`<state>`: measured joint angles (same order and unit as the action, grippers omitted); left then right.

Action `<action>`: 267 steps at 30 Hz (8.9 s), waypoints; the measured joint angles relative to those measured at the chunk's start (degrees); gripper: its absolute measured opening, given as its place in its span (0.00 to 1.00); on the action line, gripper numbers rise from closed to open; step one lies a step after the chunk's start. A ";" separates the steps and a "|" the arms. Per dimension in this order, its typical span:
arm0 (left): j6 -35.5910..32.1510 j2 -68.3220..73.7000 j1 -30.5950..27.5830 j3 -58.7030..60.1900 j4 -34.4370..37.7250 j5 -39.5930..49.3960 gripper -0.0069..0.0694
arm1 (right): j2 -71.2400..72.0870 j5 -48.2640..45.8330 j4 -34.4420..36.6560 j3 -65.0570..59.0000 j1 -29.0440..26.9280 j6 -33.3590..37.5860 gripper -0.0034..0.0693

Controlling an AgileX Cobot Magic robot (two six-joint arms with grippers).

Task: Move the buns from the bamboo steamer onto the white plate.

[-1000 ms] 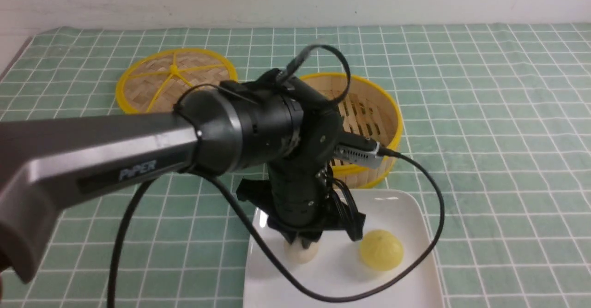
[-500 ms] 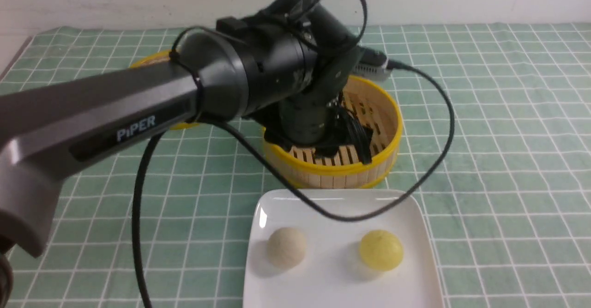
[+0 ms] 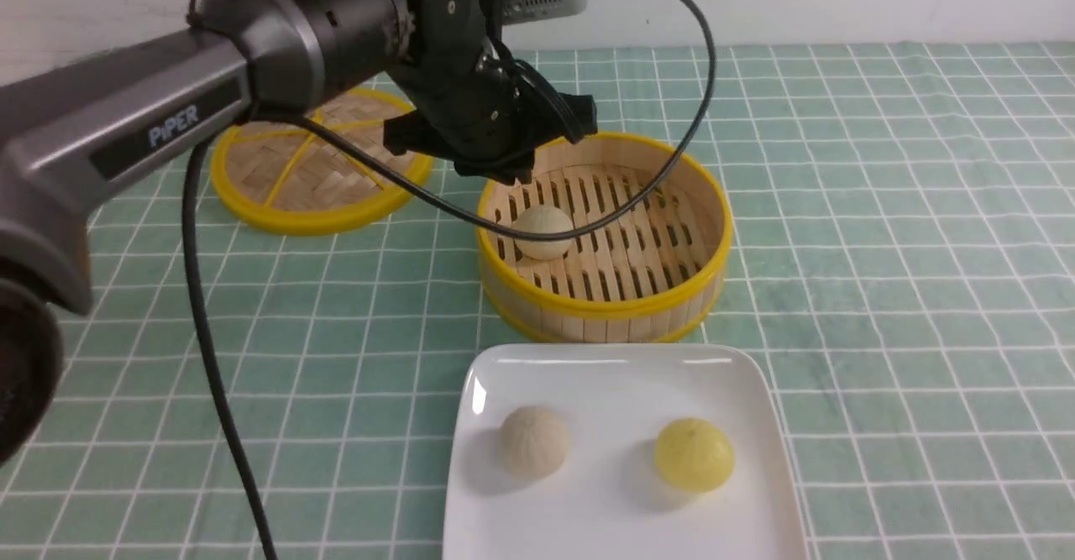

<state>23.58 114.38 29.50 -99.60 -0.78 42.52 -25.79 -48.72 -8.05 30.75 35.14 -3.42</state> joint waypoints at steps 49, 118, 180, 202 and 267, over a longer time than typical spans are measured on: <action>-15.65 -27.90 12.76 25.50 5.93 22.56 0.13 | 0.00 -0.14 -0.15 0.00 0.00 -0.07 0.19; -8.86 -35.75 17.60 35.31 -1.43 -6.54 0.09 | 21.69 14.32 5.79 -3.78 0.00 -5.26 0.03; 1.68 -44.61 17.60 30.06 -15.06 6.20 0.14 | 26.38 25.99 4.60 -31.37 -32.09 -1.30 0.07; 7.58 -89.25 17.60 51.35 -14.49 6.37 0.15 | 26.38 26.04 4.60 -31.37 -32.09 -1.30 0.11; -6.79 -115.06 -31.11 100.74 -8.10 -20.14 0.22 | 26.38 26.04 4.58 -31.37 -32.09 -1.30 0.21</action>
<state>16.79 -0.68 -1.62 1.14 -8.89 22.37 0.59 -22.67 -3.48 -0.62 3.04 -4.72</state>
